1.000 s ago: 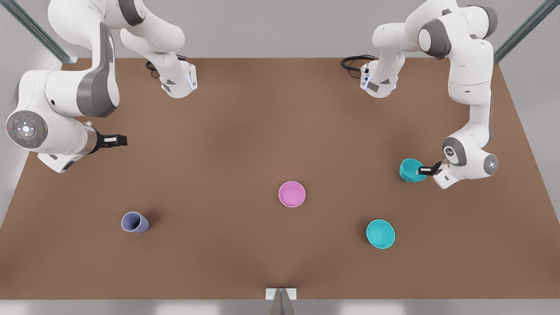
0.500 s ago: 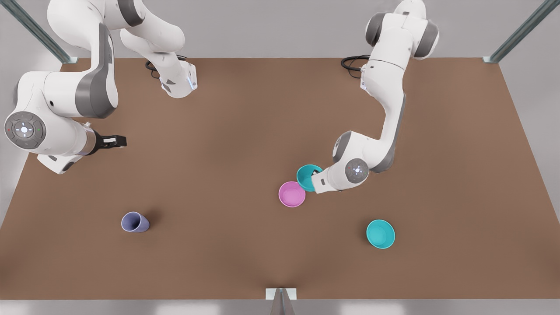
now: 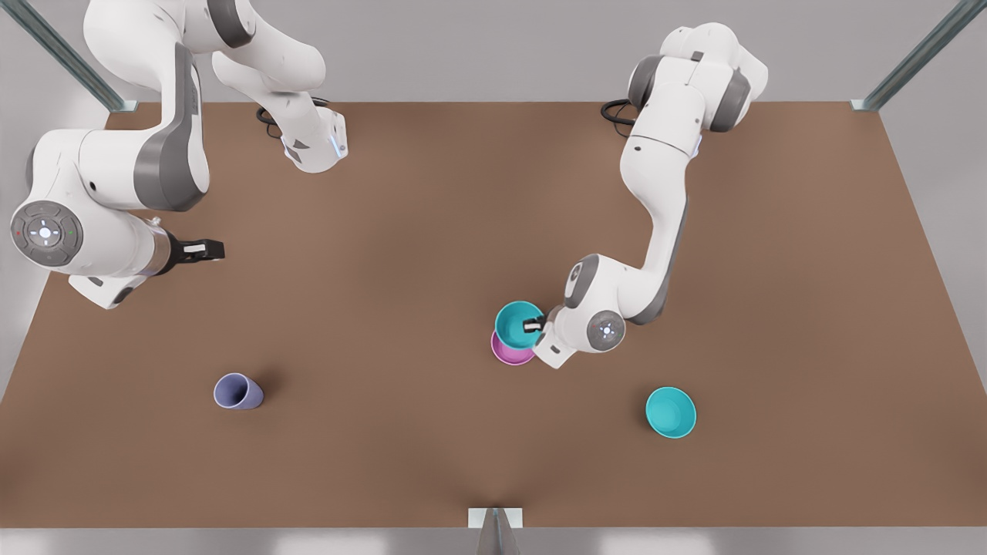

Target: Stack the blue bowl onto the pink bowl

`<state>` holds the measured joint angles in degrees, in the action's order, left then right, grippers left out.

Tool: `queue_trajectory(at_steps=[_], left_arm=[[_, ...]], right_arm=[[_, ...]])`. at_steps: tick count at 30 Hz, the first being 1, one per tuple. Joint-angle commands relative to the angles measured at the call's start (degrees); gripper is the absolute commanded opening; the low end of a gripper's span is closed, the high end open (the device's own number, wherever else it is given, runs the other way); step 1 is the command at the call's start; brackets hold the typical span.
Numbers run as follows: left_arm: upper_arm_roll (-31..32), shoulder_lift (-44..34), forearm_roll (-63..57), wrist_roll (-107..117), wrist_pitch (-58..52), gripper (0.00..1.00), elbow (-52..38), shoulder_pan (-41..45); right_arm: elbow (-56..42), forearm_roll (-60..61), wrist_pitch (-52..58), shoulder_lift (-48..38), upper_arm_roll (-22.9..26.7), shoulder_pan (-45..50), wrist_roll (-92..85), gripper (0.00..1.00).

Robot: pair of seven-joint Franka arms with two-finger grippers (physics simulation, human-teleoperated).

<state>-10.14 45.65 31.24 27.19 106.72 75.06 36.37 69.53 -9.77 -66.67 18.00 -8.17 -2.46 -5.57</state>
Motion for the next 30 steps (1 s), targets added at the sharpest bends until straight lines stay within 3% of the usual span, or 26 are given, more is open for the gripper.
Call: queue_trajectory(at_steps=[1, 12, 13, 16, 17, 18, 19, 20, 22, 23, 24, 25, 27, 30], left_arm=[[0.5, 0.1, 1.8, 26.5, 1.7, 0.21, -0.7, 0.0], [0.4, 0.9, 2.0, 26.0, 4.5, 0.21, -0.8, -1.2], [0.5, 1.2, 2.0, 24.5, 4.5, 1.0, -0.7, -1.2], [0.4, 0.8, 1.2, 23.4, 3.6, 1.0, -0.6, -1.1], [-0.8, -1.2, -0.7, 17.0, -3.0, 1.0, -0.2, -1.1], [-11.1, -6.3, -2.9, 5.0, -20.6, 1.0, -0.5, -1.2], [-18.9, -12.4, -8.2, -7.4, -30.9, 1.0, -0.8, -1.1], [-20.4, -18.8, -18.1, -15.8, -35.5, 1.0, -1.4, -1.1], [-20.1, -20.4, -24.0, -21.3, -42.7, 1.0, -11.2, -1.0], [-15.5, -25.0, -24.6, -21.5, -41.3, 1.0, -10.5, -3.4], [6.7, -32.5, -28.5, -21.1, -33.3, 1.0, -4.8, -20.9], [18.8, -36.3, -36.8, -21.3, -30.6, 1.0, -0.4, -28.4], [18.8, -37.9, -35.2, -21.2, -31.2, 1.0, 0.4, -28.4], [19.2, -33.5, -35.0, -20.9, -36.0, 1.0, -3.8, -28.5]], right_arm=[[0.0, 0.2, 0.1, 0.0, 0.0, 0.0, -0.4, 1.0], [0.1, 0.3, 0.1, 0.3, 0.0, -0.1, -0.4, 1.0], [0.1, 0.3, 0.0, 0.3, 0.0, -0.1, -0.4, 1.0], [0.1, 0.3, 0.0, 0.3, 0.0, -0.1, -0.4, 1.0], [0.1, 0.3, 0.0, 0.3, 0.0, -0.1, -0.4, 1.0], [0.1, 0.3, 0.0, 0.3, 0.0, -0.1, -0.4, 1.0], [0.1, 0.3, 0.0, 0.3, 0.0, -0.1, -0.4, 1.0], [0.1, 0.3, 0.1, 0.3, 0.0, -0.1, -0.4, 1.0], [-0.2, 0.3, 0.0, 0.3, 0.0, -0.2, -0.6, 1.0], [-0.1, 0.3, 0.1, 0.3, 0.0, -0.2, -0.6, 1.0], [-0.1, 0.3, 0.1, 0.3, 0.0, -0.2, -0.6, 1.0], [-0.1, 0.3, 0.1, 0.3, 0.0, -0.2, -0.6, 1.0], [-0.1, 0.3, 0.1, 0.3, 0.1, -0.2, -0.6, 1.0], [-0.1, 0.3, 0.1, 0.3, 0.0, -0.2, -0.5, 1.0]])
